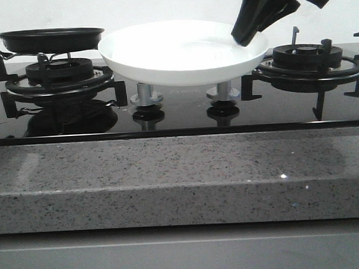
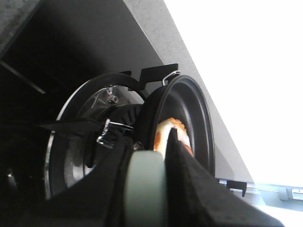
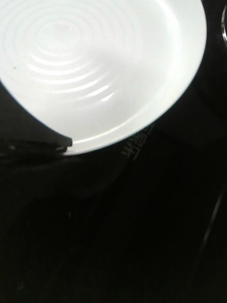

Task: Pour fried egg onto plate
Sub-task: 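Lift the pan with the left gripper and tip the egg onto the plate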

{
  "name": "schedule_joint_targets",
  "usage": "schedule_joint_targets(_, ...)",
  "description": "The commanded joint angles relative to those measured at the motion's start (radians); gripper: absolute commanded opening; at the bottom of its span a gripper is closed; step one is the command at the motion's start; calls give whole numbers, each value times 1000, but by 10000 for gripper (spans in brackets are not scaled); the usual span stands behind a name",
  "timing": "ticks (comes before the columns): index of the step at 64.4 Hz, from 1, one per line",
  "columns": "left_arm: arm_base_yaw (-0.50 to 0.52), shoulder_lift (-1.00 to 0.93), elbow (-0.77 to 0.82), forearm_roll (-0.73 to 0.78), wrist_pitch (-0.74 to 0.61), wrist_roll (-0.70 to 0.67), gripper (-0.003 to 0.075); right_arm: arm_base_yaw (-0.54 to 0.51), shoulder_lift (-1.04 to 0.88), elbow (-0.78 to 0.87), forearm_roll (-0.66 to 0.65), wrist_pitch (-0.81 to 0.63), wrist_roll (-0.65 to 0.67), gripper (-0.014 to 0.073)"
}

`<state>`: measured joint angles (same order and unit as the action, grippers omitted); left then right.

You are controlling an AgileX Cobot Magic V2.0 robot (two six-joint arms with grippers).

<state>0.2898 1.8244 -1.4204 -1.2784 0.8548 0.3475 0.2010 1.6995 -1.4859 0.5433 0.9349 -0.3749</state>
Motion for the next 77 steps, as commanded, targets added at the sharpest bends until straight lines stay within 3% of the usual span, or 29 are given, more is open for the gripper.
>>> schedule_joint_targets(1,3,-51,-29,-14,10,10,-20,-4,-56,-22,46,-29,-10,-67)
schedule_joint_targets(44,-10,-230,-126,-28,103,116,-19,-4,-56,-22,46,-29,-10,-67)
schedule_joint_targets(54,-100,-296,-126,3,90,169,-19,-4,-56,-22,46,-29,-10,-67)
schedule_joint_targets(67,-269,-365,-126,106,-25,169,-19,-4,-56,-22,46,-29,-10,-67)
schedule_joint_targets(77,-396,-411,-126,340,-172,169,-20,-4,-56,-22,46,-29,-10,-67)
